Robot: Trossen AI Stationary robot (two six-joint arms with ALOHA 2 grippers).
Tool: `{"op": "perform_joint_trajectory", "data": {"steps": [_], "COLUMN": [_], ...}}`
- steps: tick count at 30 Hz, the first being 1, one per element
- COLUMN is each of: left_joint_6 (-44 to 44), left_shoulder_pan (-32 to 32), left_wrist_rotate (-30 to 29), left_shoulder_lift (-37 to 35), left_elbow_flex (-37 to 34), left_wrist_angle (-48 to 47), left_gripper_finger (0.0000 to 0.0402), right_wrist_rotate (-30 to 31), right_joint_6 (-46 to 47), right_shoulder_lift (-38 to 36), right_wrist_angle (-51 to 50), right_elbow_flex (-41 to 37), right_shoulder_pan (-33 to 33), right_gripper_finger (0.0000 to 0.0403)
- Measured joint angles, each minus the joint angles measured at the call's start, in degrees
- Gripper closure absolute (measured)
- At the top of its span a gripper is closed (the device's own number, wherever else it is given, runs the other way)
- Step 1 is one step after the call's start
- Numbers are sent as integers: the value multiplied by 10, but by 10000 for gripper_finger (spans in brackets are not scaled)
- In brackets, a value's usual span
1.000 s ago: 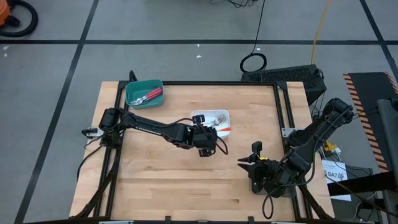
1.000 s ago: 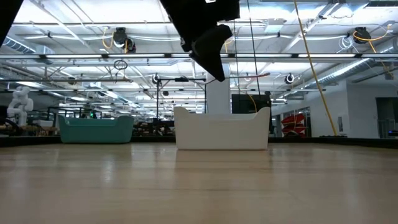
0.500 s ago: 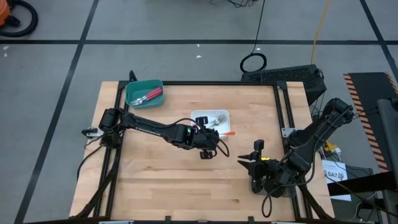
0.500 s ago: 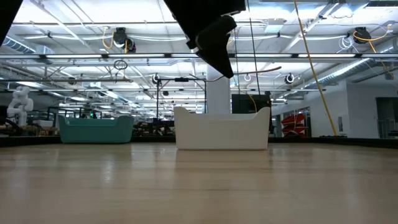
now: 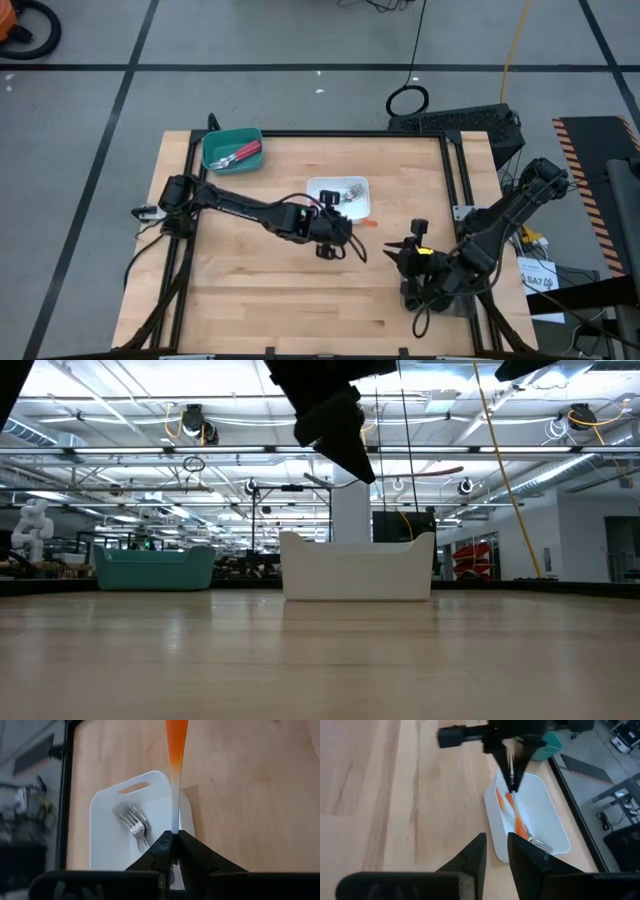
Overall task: Sort silverware by color (type)
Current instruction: Put the orange fork into the white bin
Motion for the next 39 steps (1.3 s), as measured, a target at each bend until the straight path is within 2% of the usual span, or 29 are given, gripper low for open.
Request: {"op": "perform_joint_trajectory", "data": {"steps": [6, 11, 15, 27, 39], "left_joint_6": [146, 304, 381, 524, 586], "left_shoulder_pan": [-12, -26, -40, -56, -55], "left_wrist_rotate": [0, -1, -1, -1, -1], "left_shoulder_lift": [0, 0, 0, 0, 0], "left_elbow_flex": [0, 0, 0, 0, 0], "left_wrist_angle": [-3, -3, -3, -2, -2], "left_gripper_finger": [369, 369, 369, 369, 369], "right_wrist_rotate": [-2, -2, -2, -2, -2], "right_joint_6": [14, 22, 26, 10, 10], "right_shoulder_lift": [0, 0, 0, 0, 0], "right_wrist_angle": [5, 5, 7, 34, 67], "right_elbow_flex": [0, 0, 0, 0, 0], "right_shoulder_pan": [-8, -9, -9, -9, -12], "right_gripper_finger": [322, 293, 272, 267, 267]}}
